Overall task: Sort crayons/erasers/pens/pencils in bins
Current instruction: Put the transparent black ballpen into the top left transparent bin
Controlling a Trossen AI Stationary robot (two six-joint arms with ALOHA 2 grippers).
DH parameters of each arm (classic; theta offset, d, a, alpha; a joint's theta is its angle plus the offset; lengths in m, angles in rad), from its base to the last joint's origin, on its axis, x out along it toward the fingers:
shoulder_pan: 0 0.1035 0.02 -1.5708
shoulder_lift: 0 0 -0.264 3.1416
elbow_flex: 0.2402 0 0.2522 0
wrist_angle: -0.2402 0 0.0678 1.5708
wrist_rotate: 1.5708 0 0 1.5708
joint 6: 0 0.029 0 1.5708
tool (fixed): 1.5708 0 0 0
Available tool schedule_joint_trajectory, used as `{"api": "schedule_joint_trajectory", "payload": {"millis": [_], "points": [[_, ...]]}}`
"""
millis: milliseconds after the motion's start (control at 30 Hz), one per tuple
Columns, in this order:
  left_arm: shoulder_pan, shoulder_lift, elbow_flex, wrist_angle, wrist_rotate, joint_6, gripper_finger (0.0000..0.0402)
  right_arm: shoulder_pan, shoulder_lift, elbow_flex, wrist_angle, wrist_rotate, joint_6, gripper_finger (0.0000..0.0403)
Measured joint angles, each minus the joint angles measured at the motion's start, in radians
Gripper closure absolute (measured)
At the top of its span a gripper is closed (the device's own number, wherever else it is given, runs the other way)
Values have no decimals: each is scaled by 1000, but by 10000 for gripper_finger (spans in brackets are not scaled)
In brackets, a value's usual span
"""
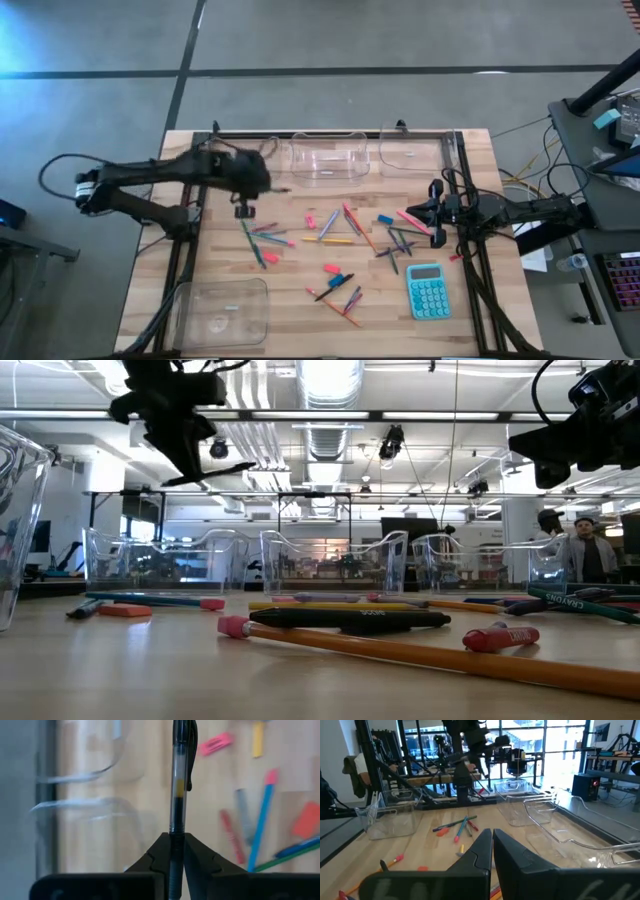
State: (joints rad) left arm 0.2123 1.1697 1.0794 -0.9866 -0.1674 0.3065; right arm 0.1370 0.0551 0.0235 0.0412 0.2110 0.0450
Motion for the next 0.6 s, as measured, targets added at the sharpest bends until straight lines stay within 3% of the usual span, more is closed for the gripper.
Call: {"api": "schedule_joint_trajectory", "payload": {"millis": [200, 600], "points": [[164, 2, 1, -10, -6, 93, 385, 0, 0, 0, 1, 0, 0, 394], [416, 163, 1, -10, 2, 199, 385, 0, 0, 0, 1, 0, 0, 394]]}}
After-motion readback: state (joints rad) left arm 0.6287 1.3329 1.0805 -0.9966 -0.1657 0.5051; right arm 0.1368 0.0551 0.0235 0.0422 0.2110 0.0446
